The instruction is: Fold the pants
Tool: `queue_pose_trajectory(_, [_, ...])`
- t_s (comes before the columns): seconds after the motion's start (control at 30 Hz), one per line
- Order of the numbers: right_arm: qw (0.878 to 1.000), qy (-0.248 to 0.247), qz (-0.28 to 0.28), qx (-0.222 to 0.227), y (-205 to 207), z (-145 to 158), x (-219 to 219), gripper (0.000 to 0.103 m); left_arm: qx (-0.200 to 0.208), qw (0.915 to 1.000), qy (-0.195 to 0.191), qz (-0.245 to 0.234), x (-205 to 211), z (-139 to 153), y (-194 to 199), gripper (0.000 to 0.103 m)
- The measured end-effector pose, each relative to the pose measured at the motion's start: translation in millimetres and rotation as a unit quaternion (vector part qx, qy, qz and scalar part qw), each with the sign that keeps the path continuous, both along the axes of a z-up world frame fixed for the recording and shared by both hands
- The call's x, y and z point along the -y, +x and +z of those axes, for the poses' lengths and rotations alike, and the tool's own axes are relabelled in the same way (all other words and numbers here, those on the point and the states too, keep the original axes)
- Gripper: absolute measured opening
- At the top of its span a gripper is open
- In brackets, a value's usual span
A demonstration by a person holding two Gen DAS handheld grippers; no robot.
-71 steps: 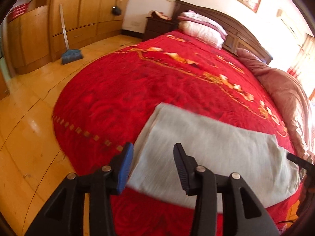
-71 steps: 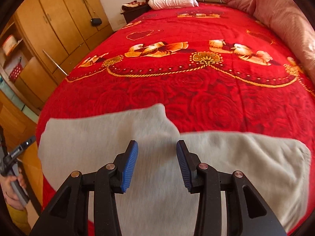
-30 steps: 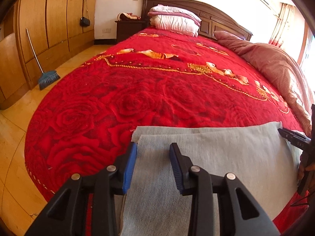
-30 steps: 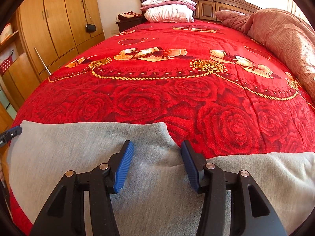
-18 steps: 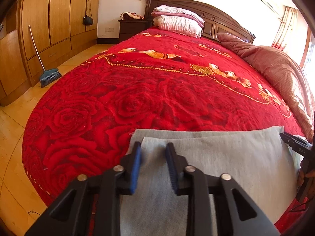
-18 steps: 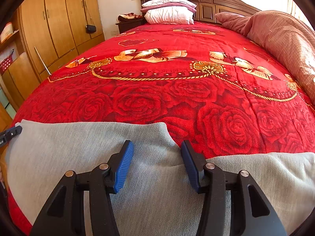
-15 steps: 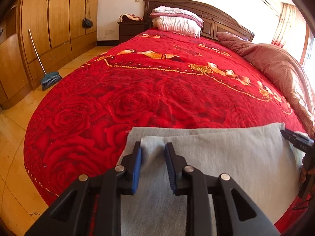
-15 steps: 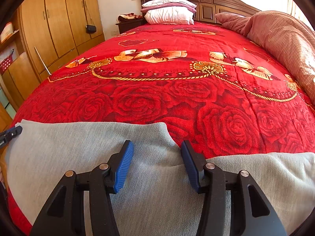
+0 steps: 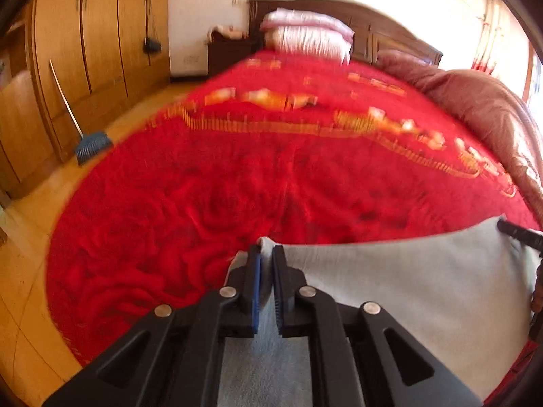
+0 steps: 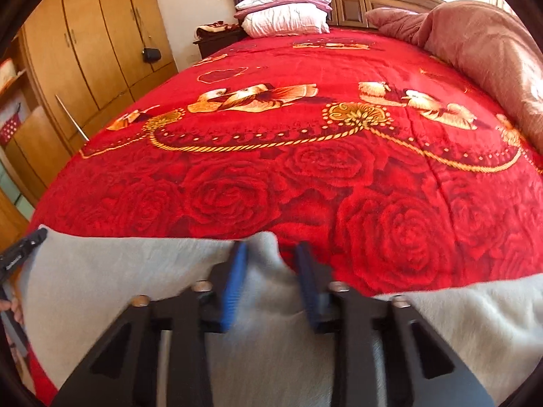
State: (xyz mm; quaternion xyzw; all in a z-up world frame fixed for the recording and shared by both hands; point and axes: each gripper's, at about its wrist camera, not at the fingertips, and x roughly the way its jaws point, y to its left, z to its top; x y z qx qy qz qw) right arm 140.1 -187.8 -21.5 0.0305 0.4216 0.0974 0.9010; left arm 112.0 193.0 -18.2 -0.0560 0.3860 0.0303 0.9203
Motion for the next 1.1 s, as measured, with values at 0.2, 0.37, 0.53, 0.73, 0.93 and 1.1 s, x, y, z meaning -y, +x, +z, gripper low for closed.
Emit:
queue_pose_trajectory(0.2, [1.0, -0.009, -0.014, -0.003, 20.4, -4.5, -1.5, 0.021, 0.013, 0.9982, 0.033, 0.049, -10.6, -3.3, -10.6, 0.052])
queue_pose_trajectory(0.37, [1.0, 0.001, -0.022, -0.008, 21.3, 1.1, 1.3, 0.022, -0.004, 0.9977, 0.016, 0.065, -25.8, 1.5, -20.2, 0.058])
queue_pose_trajectory(0.53, [0.999, 0.009, -0.031, 0.006, -4.2, 21.8, 11.2, 0.03, -0.009, 0.9986, -0.006, 0.051, -14.7, 18.9, -42.0, 0.059])
queue_pose_trajectory(0.73, [1.0, -0.023, 0.006, 0.003, -48.8, 43.8, 9.9, 0.036, 0.007, 0.9986, -0.042, 0.03, 16.5, 41.9, -68.3, 0.072])
queue_pose_trajectory(0.93, [0.998, -0.024, 0.033, -0.045, -86.0, 32.9, 5.1, 0.036, -0.005, 0.9981, -0.056, -0.027, 60.5, 47.4, -81.5, 0.078])
queue_pose_trajectory(1.1, [0.996, -0.035, 0.032, -0.075, -89.8, 5.5, -1.4, 0.037, -0.042, 0.9968, -0.05, -0.046, 83.3, 24.7, -72.9, 0.079])
